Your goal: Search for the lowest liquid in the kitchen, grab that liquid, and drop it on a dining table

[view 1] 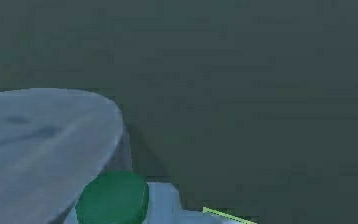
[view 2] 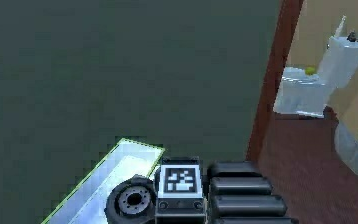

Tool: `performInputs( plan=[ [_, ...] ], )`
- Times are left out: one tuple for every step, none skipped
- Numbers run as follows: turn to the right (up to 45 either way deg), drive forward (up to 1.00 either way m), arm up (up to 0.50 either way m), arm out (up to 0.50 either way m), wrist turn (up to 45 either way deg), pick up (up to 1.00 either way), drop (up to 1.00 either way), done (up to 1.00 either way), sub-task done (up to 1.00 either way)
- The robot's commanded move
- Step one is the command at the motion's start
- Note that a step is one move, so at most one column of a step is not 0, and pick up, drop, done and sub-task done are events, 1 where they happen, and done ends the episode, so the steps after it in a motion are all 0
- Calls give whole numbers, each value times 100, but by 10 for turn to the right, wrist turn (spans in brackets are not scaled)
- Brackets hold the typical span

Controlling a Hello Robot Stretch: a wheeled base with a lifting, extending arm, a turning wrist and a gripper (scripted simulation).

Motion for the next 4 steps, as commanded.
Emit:
performInputs(
  plan=[
    [0,5,0,0,0,0,0,0,0],
    [-450,0,0,0,0,0,0,0,0],
    [-450,0,0,0,0,0,0,0,0],
    [-210,0,0,0,0,0,0,0,0]
  ],
)
